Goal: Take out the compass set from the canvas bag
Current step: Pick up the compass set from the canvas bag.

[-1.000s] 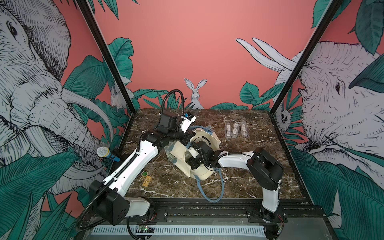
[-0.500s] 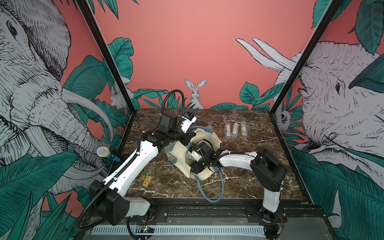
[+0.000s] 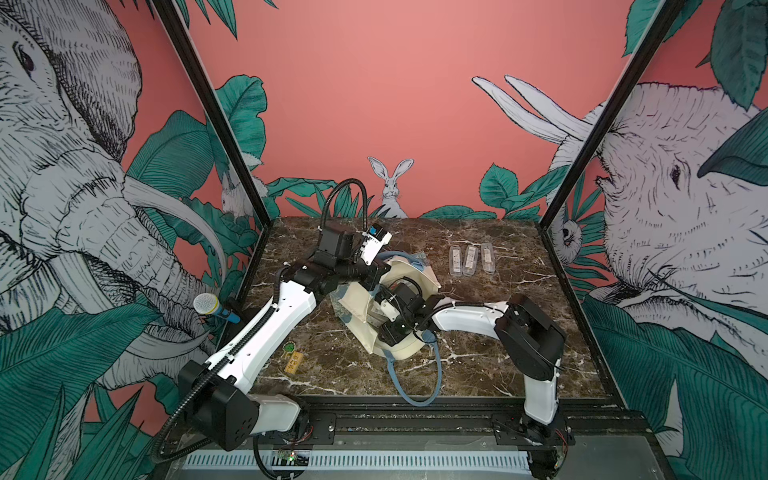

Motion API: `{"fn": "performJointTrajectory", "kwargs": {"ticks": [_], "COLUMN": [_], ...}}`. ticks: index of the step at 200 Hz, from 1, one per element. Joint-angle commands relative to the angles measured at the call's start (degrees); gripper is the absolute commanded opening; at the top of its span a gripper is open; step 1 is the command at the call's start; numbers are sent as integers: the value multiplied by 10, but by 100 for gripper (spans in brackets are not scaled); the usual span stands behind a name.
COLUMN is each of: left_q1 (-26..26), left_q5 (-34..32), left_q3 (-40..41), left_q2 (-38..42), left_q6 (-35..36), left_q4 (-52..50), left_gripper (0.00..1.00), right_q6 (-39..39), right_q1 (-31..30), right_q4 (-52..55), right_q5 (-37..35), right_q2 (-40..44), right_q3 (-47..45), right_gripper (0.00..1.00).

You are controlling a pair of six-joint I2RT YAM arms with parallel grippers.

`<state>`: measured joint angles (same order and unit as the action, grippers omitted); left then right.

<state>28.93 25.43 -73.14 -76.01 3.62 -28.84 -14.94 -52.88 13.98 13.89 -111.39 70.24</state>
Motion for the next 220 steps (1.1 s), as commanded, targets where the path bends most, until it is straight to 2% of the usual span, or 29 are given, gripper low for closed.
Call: {"fn": "performJointTrajectory", "kwargs": {"ticks": [1,55,87,117,158,188,220], "left_q1": [0,0,0,0,-1,0,0], "left_q5": [7,-2,-6,-6,-12,-19,-29], "left_q3": [1,2,1,2,3,4,5], "left_q2": [22,23,24,26,30,33,35], "left_q6": [5,6,4,1,-9,-15,-21], "left_q4": [20,19,19,25,33,37,37], "left_gripper": [0,0,0,0,0,0,0], "right_q6": [13,0,-5,-12,-33,-61,-63], "right_q1": [-6,-7,-8,-12,-20,-24,-22], "right_q4": [36,27,42,68,133,196,296], "right_q5": [-21,-22,-23,-24,-36,-73,-162], "right_q2": [16,93,131,192,325,427,522], "right_q3": [-3,-52,-70,-105,-153,-165,-130], "right_gripper": [55,44,42,42,40,39,37]}}
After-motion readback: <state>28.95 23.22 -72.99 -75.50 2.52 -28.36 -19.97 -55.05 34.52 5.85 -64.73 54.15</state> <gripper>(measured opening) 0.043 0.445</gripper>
